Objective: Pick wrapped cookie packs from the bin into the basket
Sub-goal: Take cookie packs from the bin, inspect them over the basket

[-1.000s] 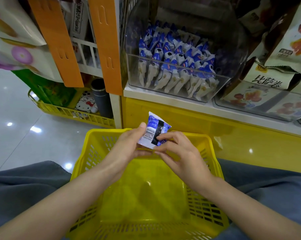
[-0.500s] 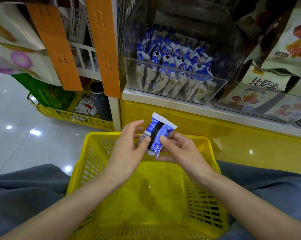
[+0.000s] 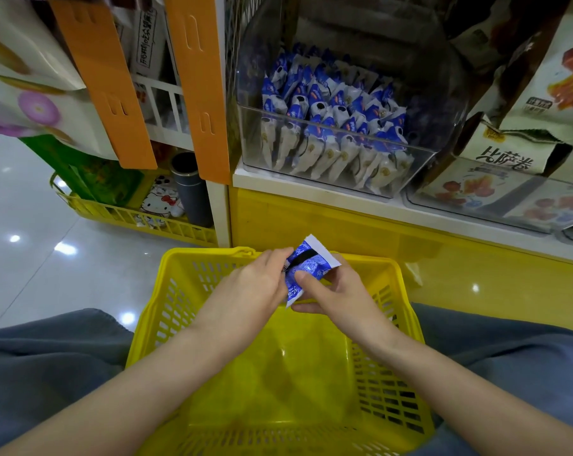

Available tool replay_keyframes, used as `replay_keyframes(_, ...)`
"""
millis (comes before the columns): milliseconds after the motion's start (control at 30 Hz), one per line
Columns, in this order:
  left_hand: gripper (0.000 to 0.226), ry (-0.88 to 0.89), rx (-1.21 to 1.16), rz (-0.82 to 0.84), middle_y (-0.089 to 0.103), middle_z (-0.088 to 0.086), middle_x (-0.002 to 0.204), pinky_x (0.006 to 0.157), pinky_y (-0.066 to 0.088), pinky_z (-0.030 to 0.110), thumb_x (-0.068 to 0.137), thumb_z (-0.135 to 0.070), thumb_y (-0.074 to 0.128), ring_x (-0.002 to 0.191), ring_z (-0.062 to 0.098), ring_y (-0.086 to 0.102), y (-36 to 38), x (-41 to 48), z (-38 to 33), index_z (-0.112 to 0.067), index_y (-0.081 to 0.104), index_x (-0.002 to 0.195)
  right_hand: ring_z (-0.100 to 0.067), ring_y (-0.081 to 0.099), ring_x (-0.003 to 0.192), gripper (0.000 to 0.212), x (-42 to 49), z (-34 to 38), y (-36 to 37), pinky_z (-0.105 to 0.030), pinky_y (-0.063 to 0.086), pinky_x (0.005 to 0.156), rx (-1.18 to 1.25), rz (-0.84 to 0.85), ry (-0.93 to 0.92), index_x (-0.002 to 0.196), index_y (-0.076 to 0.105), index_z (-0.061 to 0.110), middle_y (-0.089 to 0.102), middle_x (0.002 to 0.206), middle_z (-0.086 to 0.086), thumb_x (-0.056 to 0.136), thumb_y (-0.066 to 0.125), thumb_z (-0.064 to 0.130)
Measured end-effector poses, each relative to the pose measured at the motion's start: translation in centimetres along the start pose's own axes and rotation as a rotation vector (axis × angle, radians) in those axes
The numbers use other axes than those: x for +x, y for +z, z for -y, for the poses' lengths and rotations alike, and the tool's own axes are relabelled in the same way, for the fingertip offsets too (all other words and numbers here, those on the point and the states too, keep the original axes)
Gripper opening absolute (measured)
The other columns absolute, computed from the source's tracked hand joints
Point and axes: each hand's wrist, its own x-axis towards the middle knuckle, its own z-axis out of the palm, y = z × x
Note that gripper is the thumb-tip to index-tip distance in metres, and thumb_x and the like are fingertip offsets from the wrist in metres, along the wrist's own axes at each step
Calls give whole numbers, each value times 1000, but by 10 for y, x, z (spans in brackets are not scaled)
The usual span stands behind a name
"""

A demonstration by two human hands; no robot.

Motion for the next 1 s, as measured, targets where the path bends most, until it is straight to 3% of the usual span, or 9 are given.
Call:
replay_keyframes(100, 42, 20, 249, 56, 52, -1, 128, 71, 47, 33, 99, -29, 33, 103, 23, 60, -1, 0, -1, -20, 30, 140, -15, 69, 66, 20, 0, -5, 2, -26, 57, 59, -90, 2, -24, 102, 49, 12, 64, 86, 4, 87, 61, 7)
replay_keyframes(233, 27, 156, 291, 46, 67, 12, 95, 49, 49, 35, 93, -18, 51, 73, 32, 67, -6, -1, -2, -4, 57, 116, -15, 70, 65, 20, 0, -7, 1, -26, 56, 57, -113, 51, -25, 92, 49, 22, 65, 83, 5, 86, 62, 8)
replay_keyframes(367, 26, 0, 250, 106, 59, 3, 112, 70, 47, 36, 98, -25, 36, 97, 27, 61, -5, 3, 2, -16, 41, 122, -17, 71, 68, 19, 0, -6, 1, -31, 58, 60, -151, 84, -49, 90, 49, 21, 66, 85, 3, 86, 62, 8)
replay_keyframes(467, 25, 8, 203, 22, 60, 0, 111, 66, 44, 34, 98, -31, 34, 94, 24, 60, -5, 4, 2, -18, 42, 117, -20, 71, 73, 20, 1, -4, -1, -36, 59, 64, -267, 61, -108, 96, 50, 18, 66, 93, -4, 84, 65, 12)
replay_keyframes(633, 26, 63, 315, -6, 60, 0, 98, 57, 35, 30, 99, -36, 28, 83, 25, 61, -8, 3, 1, -16, 43, 107, -10, 65, 68, 30, -1, -2, -5, -27, 51, 65, -609, 56, -290, 89, 44, 39, 65, 85, 7, 81, 67, 22)
replay_keyframes(767, 16, 28, -6, -78, 52, 3, 74, 60, 42, 43, 98, -24, 37, 68, 29, 51, -9, 3, 3, -12, 44, 90, 0, 62, 71, 29, -1, -1, -4, -10, 43, 61, -627, 35, -314, 86, 45, 37, 63, 80, 16, 80, 70, 23)
replay_keyframes(833, 17, -14, -176, -104, 53, 6, 67, 61, 45, 47, 96, -20, 41, 62, 28, 49, -7, 5, 5, -10, 47, 85, -1, 64, 80, 24, 0, 1, -3, -15, 48, 70, -515, 29, -256, 92, 49, 31, 63, 90, 14, 82, 69, 23)
replay_keyframes(900, 20, -97, -334, -93, 57, 10, 67, 60, 52, 44, 96, -16, 43, 63, 27, 58, -6, 9, 5, -10, 50, 80, -1, 64, 85, 20, 0, 4, -1, -23, 53, 76, -302, 80, -173, 100, 49, 25, 61, 101, 9, 86, 63, 20)
replay_keyframes(1000, 28, -275, -682, -47, 60, 8, 70, 52, 55, 26, 97, -10, 41, 62, 13, 63, -4, 16, 5, -16, 55, 74, -1, 63, 87, 29, 0, 11, 0, -23, 53, 79, -61, 150, -86, 119, 45, 18, 60, 114, -4, 91, 50, 19)
